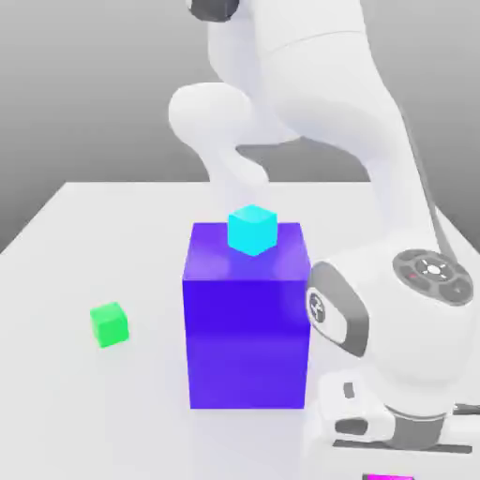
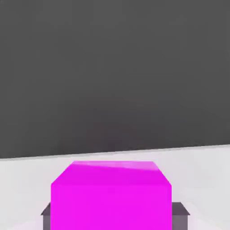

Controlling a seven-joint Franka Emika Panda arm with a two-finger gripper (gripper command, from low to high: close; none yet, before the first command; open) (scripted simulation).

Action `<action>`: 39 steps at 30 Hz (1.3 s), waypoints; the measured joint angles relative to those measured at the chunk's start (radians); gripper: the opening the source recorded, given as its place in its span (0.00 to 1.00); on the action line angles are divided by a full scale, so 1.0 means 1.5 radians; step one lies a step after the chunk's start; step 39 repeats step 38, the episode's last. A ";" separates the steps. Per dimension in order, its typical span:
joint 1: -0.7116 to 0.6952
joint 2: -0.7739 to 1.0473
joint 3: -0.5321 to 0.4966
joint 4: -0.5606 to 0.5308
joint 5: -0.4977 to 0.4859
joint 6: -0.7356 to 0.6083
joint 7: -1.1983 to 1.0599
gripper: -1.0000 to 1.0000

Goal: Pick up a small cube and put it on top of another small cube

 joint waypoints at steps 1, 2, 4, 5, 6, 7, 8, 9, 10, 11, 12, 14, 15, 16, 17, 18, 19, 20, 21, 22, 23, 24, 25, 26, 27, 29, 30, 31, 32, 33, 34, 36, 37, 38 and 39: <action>-0.002 -0.009 0.003 -0.002 0.004 -0.006 -0.003 0.00; -0.008 -0.025 0.010 -0.006 0.012 -0.019 -0.008 0.00; -0.020 -0.069 0.027 -0.017 0.031 -0.052 -0.022 0.00; -0.027 -0.093 0.032 -0.025 0.040 -0.068 -0.027 0.00; -0.036 -0.114 0.020 -0.042 0.043 -0.073 -0.017 0.00; -0.047 -0.135 0.001 -0.063 0.042 -0.074 -0.001 0.00; -0.058 -0.154 -0.018 -0.083 0.040 -0.074 0.016 0.00; -0.070 -0.174 -0.037 -0.104 0.038 -0.074 0.034 0.00; -0.082 -0.194 -0.057 -0.126 0.036 -0.072 0.053 0.00; -0.094 -0.214 -0.077 -0.148 0.033 -0.071 0.073 0.00; -0.111 -0.235 -0.094 -0.171 0.028 -0.070 0.094 0.00; -0.142 -0.281 -0.137 -0.219 0.021 -0.068 0.138 0.00; -0.158 -0.305 -0.159 -0.244 0.017 -0.067 0.161 0.00; -0.188 -0.329 -0.180 -0.269 0.013 -0.065 0.184 0.00; -0.227 -0.355 -0.197 -0.295 0.009 -0.064 0.208 0.00; -0.271 -0.381 -0.209 -0.320 0.007 -0.062 0.230 0.00; -0.308 -0.405 -0.216 -0.345 0.006 -0.060 0.250 0.00; -0.319 -0.429 -0.221 -0.369 0.008 -0.058 0.268 0.00; -0.333 -0.453 -0.231 -0.393 0.012 -0.055 0.286 0.00; -0.349 -0.477 -0.243 -0.418 0.016 -0.053 0.302 0.00; -0.367 -0.501 -0.257 -0.442 0.021 -0.050 0.317 0.00; -0.387 -0.525 -0.271 -0.466 0.027 -0.047 0.332 0.00; -0.406 -0.549 -0.286 -0.491 0.035 -0.045 0.346 0.00; -0.425 -0.572 -0.300 -0.515 0.043 -0.041 0.359 0.00; -0.437 -0.580 -0.311 -0.531 0.052 -0.032 0.366 0.00; -0.439 -0.557 -0.324 -0.541 0.065 0.003 0.368 0.00; -0.435 -0.537 -0.329 -0.542 0.073 0.024 0.364 0.00; -0.430 -0.516 -0.333 -0.543 0.082 0.046 0.358 0.00; -0.424 -0.493 -0.336 -0.542 0.093 0.068 0.352 0.00; -0.418 -0.469 -0.339 -0.542 0.106 0.091 0.343 0.00; -0.410 -0.445 -0.342 -0.541 0.121 0.114 0.333 0.00; -0.397 -0.401 -0.339 -0.540 0.165 0.156 0.304 1.00; -0.395 -0.401 -0.339 -0.540 0.165 0.156 0.304 1.00; -0.396 -0.401 -0.339 -0.540 0.165 0.156 0.304 1.00; -0.396 -0.401 -0.339 -0.540 0.165 0.156 0.304 1.00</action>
